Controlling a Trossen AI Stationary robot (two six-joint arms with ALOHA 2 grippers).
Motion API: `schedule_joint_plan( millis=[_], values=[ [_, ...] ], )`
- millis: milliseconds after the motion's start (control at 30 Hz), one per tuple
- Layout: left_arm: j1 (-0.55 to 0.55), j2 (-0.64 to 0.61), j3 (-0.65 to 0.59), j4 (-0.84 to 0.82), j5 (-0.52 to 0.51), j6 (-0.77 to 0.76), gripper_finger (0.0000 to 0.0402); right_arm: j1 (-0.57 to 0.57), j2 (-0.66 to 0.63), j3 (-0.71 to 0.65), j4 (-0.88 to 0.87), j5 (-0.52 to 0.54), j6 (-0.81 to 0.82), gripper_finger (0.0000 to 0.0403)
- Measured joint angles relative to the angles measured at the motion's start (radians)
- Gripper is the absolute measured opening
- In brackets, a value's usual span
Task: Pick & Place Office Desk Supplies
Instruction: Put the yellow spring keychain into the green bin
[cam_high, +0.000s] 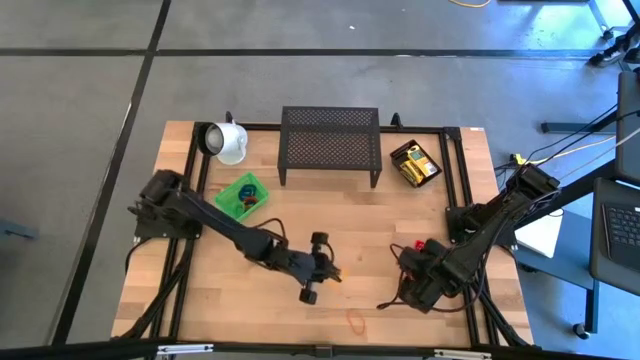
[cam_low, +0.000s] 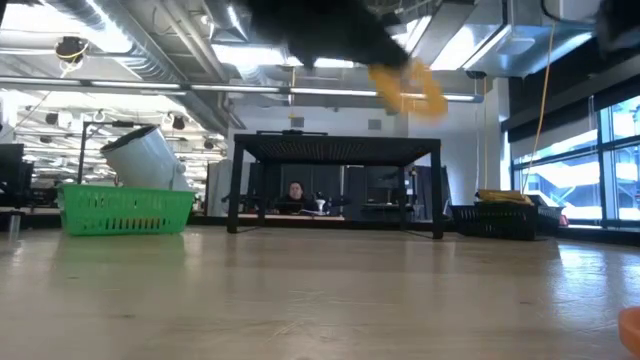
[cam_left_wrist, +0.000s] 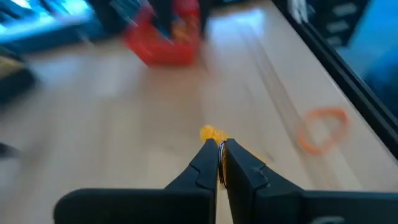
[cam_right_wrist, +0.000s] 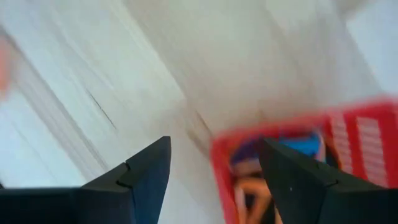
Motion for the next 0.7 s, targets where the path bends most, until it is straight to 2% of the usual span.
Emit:
schedule_joint_plan(
  millis=[100,233,367,533,700],
  values=[
    [-0.001,-0.048,0.001,-0.001,-0.081,0.036,0.0008,0.0,0.0,0.0,0.07,0.126,-0.037,0.0242],
    [-0.002,-0.111,0.002,0.005,-0.173,0.057,0.0008,0.0,0.0,0.0,0.182,0.353,-0.125,0.0242],
    [-0.002,-0.155,0.002,0.003,-0.223,0.057,0.0009,0.0,0.0,0.0,0.335,0.544,-0.257,0.0242],
    [-0.002,-0.197,0.002,0.006,-0.23,0.057,0.001,0.0,0.0,0.0,0.515,0.666,-0.445,0.0242],
    [-0.004,-0.216,0.003,0.008,-0.223,0.057,0.001,-0.001,0.0,0.0,0.606,0.689,-0.536,0.0242]
  ],
)
